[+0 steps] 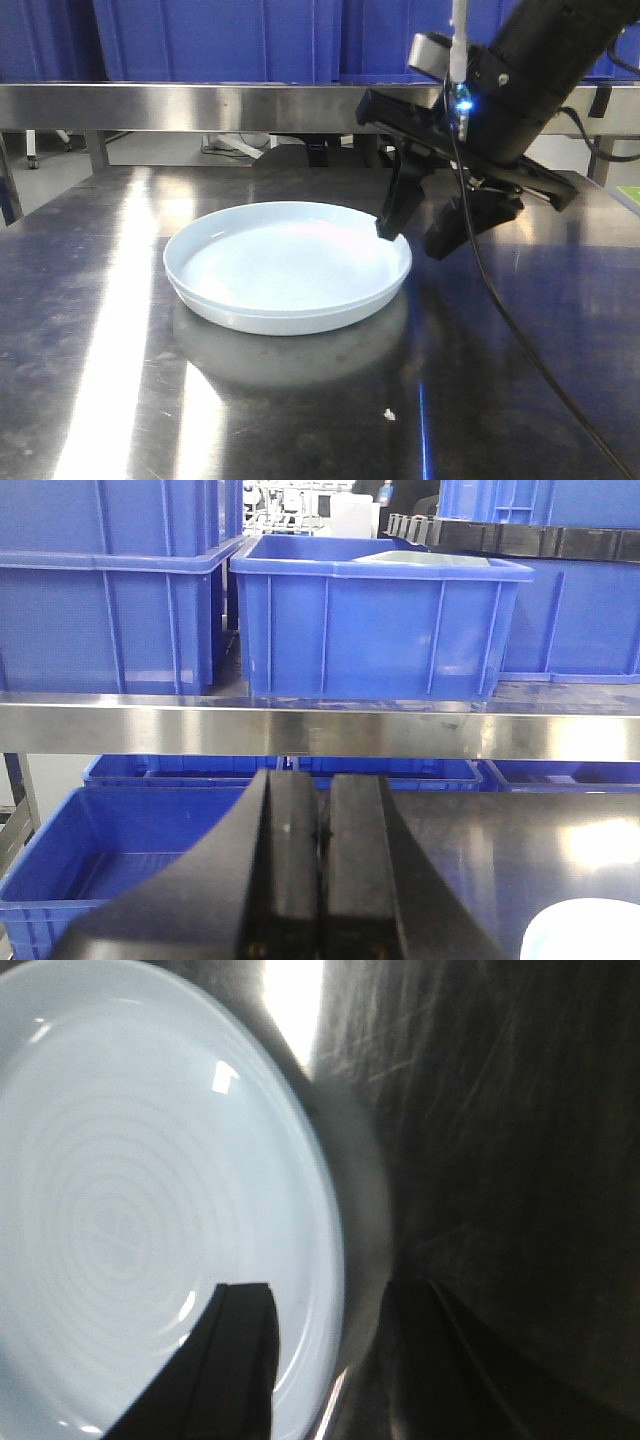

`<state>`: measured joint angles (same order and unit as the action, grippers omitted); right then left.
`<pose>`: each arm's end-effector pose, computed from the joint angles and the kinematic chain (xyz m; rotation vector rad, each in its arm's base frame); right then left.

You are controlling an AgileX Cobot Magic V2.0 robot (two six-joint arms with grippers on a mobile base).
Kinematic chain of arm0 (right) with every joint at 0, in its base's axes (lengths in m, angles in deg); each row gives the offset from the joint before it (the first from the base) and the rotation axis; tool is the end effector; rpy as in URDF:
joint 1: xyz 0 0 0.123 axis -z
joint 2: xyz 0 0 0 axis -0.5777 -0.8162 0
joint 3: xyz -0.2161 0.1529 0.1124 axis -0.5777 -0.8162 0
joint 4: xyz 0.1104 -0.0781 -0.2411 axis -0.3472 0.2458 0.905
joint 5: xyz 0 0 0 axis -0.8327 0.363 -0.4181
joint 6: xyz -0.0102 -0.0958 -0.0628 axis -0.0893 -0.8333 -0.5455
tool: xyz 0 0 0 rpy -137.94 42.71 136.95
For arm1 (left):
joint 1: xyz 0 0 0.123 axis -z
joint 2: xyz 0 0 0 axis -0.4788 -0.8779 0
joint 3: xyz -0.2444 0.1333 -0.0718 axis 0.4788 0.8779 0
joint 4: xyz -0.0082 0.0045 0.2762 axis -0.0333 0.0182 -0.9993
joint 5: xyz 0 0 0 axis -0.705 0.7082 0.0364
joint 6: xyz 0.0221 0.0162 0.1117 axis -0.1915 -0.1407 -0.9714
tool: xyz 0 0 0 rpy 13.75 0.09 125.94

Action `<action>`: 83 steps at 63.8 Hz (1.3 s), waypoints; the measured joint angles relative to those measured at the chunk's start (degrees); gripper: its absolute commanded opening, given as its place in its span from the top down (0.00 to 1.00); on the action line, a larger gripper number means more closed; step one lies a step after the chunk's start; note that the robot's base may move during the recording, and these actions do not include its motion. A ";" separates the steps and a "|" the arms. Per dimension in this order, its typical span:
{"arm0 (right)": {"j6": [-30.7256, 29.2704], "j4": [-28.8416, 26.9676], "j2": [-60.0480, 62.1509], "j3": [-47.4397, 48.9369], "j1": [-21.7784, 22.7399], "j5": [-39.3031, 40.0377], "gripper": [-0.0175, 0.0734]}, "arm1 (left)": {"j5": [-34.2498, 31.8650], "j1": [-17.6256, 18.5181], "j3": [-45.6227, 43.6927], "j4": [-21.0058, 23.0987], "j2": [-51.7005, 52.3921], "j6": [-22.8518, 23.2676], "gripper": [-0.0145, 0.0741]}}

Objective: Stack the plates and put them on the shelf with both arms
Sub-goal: 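Lower the held plate onto the first plate and open the right gripper, then close the right gripper on the rim of the stacked plates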

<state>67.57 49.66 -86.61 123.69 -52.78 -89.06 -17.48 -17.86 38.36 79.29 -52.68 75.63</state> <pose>0.3666 0.1547 0.1847 0.0777 2.7771 0.6570 0.1627 -0.0300 0.3077 0.1309 1.5451 -0.1507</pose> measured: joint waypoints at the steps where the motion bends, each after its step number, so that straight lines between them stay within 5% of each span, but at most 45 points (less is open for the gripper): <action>1: 0.00 0.00 -0.16 0.00 -0.15 0.00 0.39 | 0.00 0.00 0.00 0.00 0.00 0.00 0.75; 83: 0.17 -0.25 -2.25 0.19 -1.90 2.26 0.39 | 0.00 0.00 0.00 0.00 0.00 0.00 0.75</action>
<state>67.74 49.41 -88.86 123.88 -54.69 -86.80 -17.48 -17.86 38.36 79.29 -52.68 75.63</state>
